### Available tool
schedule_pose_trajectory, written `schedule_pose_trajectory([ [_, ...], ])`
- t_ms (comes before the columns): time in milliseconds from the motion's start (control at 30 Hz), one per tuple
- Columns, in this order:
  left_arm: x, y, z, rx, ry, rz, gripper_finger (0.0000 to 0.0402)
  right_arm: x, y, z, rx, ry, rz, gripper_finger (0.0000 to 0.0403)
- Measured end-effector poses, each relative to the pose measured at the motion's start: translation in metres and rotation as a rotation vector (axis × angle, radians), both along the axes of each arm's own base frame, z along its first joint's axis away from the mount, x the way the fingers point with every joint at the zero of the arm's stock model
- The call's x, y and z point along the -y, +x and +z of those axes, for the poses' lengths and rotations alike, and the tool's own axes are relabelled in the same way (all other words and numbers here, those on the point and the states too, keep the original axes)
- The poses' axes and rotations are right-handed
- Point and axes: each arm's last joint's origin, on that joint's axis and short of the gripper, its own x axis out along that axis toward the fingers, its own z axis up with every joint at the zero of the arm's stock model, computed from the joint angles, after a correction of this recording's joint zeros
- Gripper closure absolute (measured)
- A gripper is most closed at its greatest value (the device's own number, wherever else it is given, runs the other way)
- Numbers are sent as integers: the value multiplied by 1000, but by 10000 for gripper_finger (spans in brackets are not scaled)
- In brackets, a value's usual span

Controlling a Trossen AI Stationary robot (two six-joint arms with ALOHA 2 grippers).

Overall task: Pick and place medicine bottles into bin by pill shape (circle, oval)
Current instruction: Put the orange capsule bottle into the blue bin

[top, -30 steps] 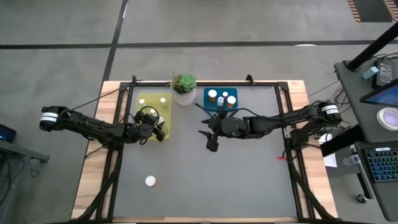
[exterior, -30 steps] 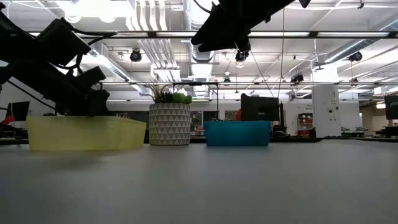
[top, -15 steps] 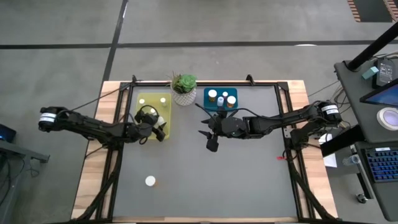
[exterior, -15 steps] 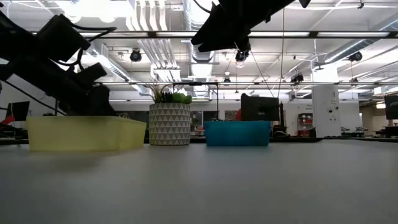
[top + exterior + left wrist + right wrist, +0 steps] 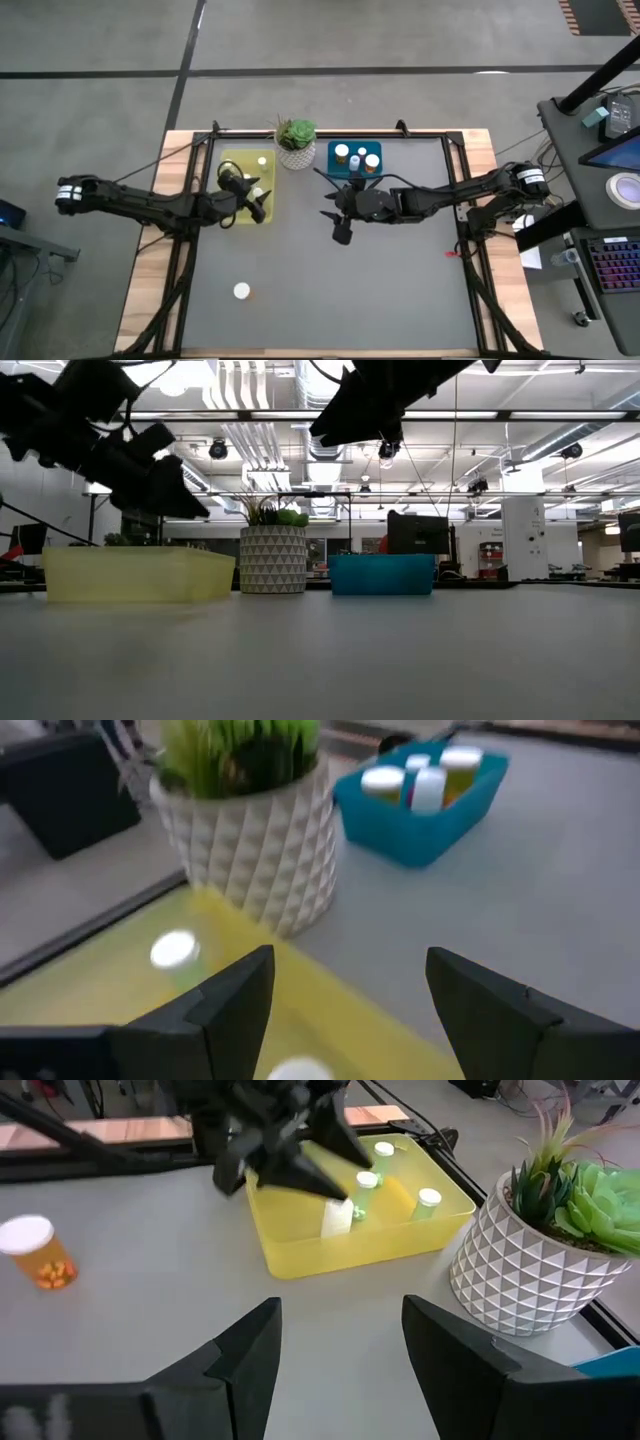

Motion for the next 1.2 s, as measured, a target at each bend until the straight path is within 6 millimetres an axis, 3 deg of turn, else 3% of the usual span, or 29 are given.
schedule_pose_trajectory([
  [333, 8, 17, 55, 155, -20, -205, 157, -13, -11, -12, -17, -80, 89, 202],
  [633, 31, 42, 83, 162, -54, -365, 157, -12, -37, -23, 115, -105, 211, 202],
  [833, 56, 59, 102, -7, -209, -444, 157, -9, -55, -12, 174, -139, 217, 202],
  [1200, 119, 86, 116, -563, -483, -539, 157, -7, -71, 12, 233, -222, 237, 202],
])
